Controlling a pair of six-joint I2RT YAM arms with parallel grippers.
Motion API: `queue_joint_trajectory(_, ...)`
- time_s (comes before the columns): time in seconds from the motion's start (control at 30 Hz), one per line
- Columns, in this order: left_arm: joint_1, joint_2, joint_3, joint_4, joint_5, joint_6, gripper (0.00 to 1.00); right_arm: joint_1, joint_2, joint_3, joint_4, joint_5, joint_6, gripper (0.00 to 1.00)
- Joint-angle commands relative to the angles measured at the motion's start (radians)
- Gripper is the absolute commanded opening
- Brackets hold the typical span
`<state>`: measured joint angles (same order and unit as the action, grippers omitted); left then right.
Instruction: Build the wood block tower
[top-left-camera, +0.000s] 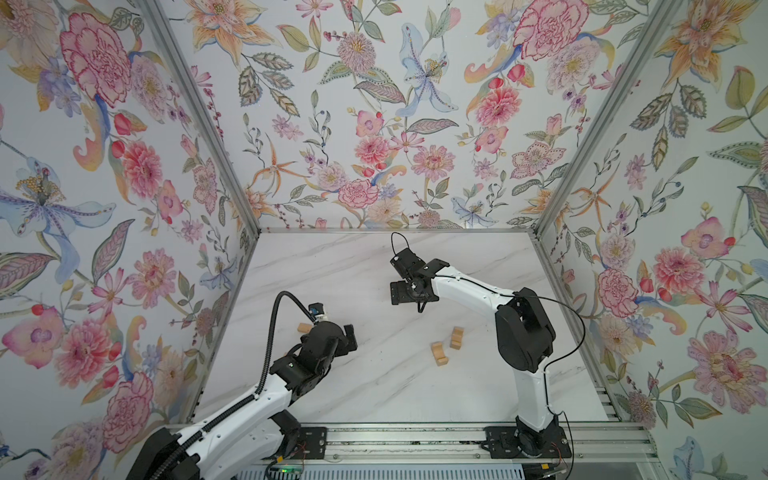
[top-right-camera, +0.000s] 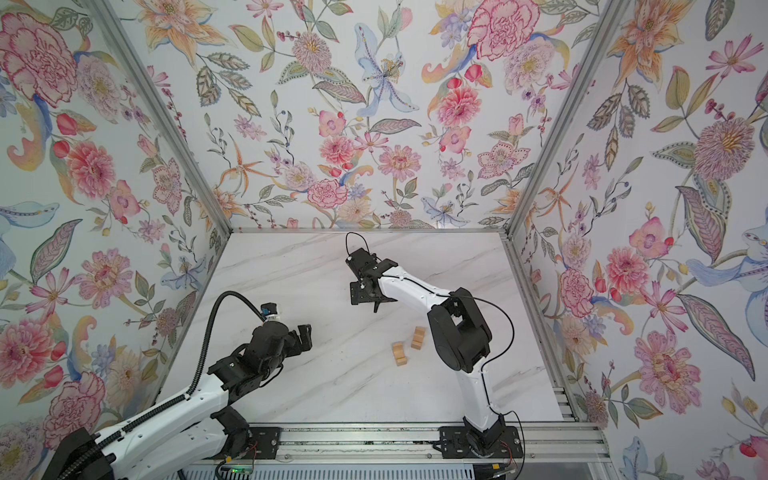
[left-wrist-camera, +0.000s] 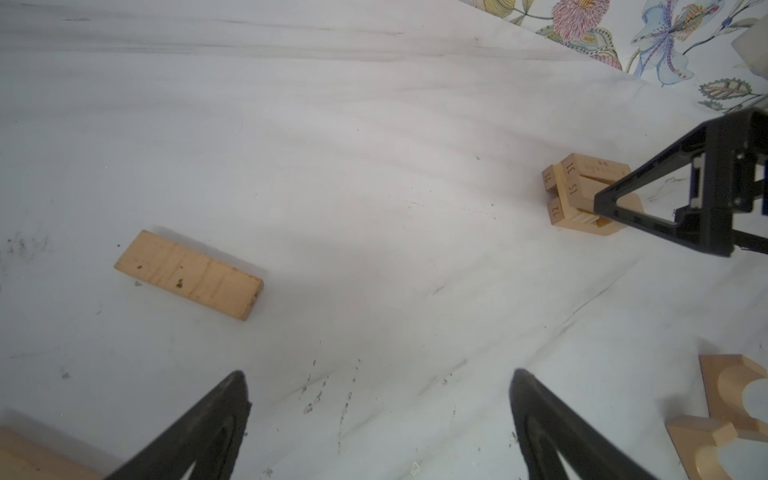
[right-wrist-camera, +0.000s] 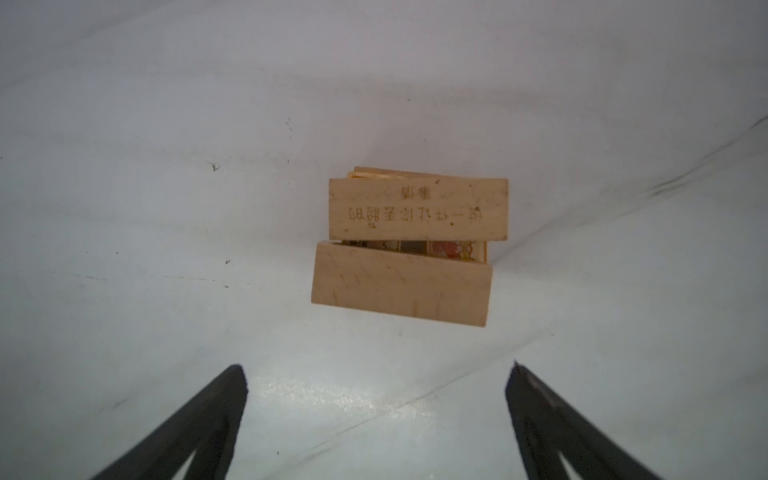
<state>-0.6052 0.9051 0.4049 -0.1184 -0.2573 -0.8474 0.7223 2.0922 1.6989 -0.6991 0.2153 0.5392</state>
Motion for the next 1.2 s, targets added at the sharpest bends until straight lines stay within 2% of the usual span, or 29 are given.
queue_joint_trajectory(0.0, 0.043, 0.002, 0.020, 0.026, 0.059, 0.071, 0.99, -0.014, 0.050, 0.069, -0.061, 0.015, 0.015, 0.99)
queue_joint_trajectory(0.23, 0.077, 0.053, 0.038, 0.053, 0.090, 0.103, 0.99, -0.025, 0.127, 0.153, -0.101, 0.029, 0.016, 1.00)
queue_joint_trajectory(0.8, 0.105, 0.075, 0.045, 0.072, 0.110, 0.118, 0.99, -0.068, 0.147, 0.156, -0.105, -0.003, 0.006, 1.00)
queue_joint_trajectory(1.17, 0.112, 0.048, 0.047, 0.047, 0.102, 0.119, 0.99, -0.068, 0.150, 0.165, -0.106, -0.019, 0.000, 0.95)
